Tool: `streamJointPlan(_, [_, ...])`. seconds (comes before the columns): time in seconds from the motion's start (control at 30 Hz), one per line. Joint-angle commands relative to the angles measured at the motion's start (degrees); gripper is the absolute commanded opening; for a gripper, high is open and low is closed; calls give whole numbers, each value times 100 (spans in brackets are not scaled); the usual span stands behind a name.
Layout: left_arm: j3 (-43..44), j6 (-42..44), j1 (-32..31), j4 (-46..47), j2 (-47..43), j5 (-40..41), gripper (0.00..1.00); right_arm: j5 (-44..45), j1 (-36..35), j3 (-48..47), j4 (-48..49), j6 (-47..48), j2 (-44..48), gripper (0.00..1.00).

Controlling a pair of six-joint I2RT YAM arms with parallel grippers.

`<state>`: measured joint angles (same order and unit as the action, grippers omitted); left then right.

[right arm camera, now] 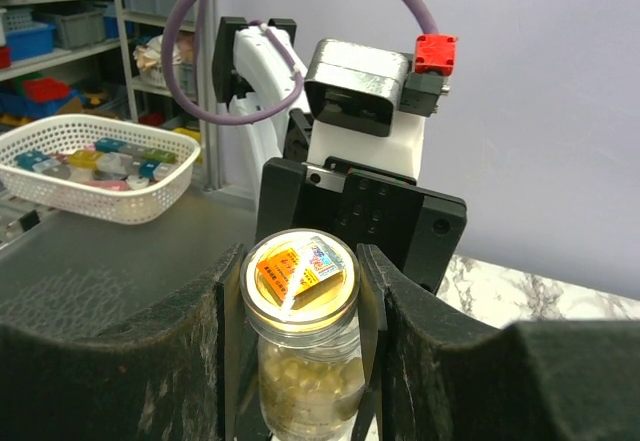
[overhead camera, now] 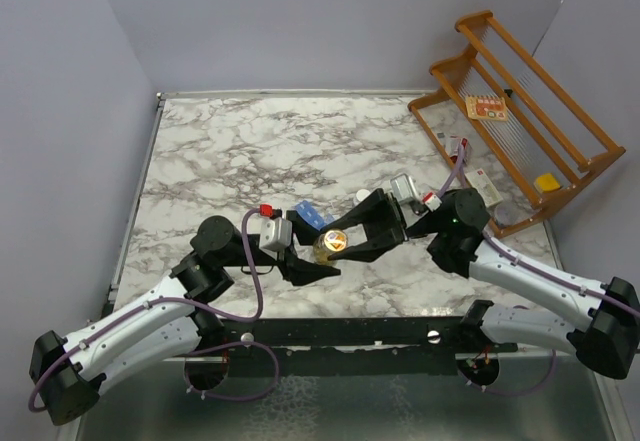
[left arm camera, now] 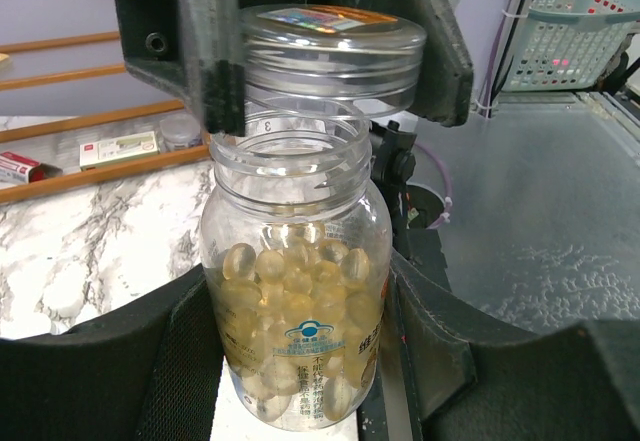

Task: Sort the pills into containers
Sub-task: Screw the lid of the pill bottle onto the pill bottle.

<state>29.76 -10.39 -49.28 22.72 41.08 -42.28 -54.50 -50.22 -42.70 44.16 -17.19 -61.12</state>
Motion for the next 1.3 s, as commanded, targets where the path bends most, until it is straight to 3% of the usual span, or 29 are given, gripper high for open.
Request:
streamJointPlan(0.0, [-18, -33, -53, 277, -58, -115, 0, 425, -32, -124, -25, 124, -80, 1])
streamJointPlan(0.4, [-36, 45, -60, 277, -86, 20, 0, 388, -32, -102, 70, -21, -347, 1])
streamJointPlan(0.87, [-55, 55, -57, 277, -355, 343, 0, 580, -28, 44, -469, 247, 150, 1])
streamJointPlan(1.27, [6, 69, -64, 277, -215, 309, 0, 409, -32, 6, 96, -86, -197, 1])
